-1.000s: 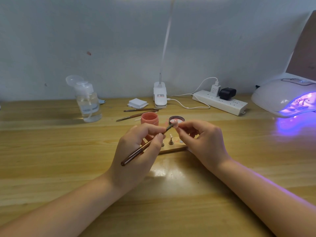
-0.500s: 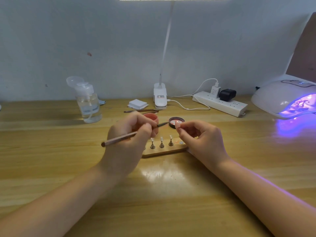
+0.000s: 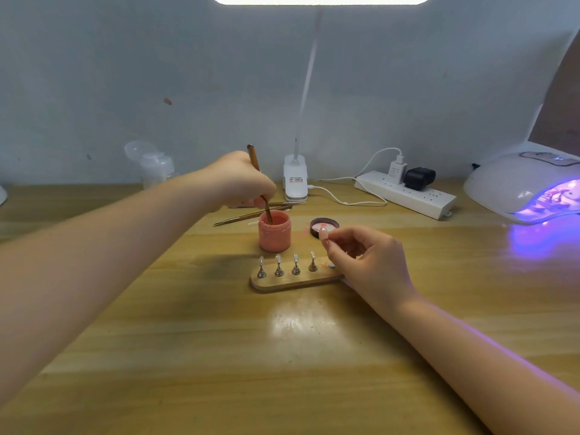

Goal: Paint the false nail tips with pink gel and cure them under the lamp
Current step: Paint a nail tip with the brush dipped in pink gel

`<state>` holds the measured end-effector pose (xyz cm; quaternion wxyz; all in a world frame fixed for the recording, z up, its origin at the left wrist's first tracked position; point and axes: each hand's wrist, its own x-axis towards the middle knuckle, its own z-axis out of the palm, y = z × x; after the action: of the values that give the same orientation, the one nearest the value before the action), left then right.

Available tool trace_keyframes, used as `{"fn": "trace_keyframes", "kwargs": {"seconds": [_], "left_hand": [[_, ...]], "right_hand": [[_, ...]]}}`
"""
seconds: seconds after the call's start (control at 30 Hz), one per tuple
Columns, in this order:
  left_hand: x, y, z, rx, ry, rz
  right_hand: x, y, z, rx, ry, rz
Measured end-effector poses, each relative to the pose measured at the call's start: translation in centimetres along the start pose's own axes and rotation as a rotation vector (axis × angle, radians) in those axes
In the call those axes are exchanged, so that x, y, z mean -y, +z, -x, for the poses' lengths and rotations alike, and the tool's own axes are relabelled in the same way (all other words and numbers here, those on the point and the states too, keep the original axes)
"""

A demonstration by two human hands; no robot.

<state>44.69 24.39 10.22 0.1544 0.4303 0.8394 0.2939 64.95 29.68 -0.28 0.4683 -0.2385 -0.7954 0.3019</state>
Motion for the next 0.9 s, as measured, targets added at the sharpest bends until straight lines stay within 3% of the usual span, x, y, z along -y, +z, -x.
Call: {"fn": "trace_keyframes", "kwargs": {"seconds": [0.2,0.37,0.67,0.8,0.9], "left_hand": [[0.3,0.9,-0.3,0.077,-0.053,-0.042],[1.7,-1.0,-0.6,-0.045,-0.128,0.304],[5.9,-1.7,0.9,0.053,-0.338,0.667],[6.6,-1.7,1.9,-0.018,-0.280,0.773],[5.9,-0.9,3.3,-0.112,-0.127,0.920]], "right_hand": [[0.1,0.1,0.0,-0.004,0.022,-0.020],[0.1,0.0,0.0,0.002,0.015,-0.001],[0.2,-0.1,0.1,0.010,0.011,0.005],[0.3,0.0,0.0,0.008,0.013,-0.001],[0.3,0.0,0.0,0.009,0.010,-0.005]]}}
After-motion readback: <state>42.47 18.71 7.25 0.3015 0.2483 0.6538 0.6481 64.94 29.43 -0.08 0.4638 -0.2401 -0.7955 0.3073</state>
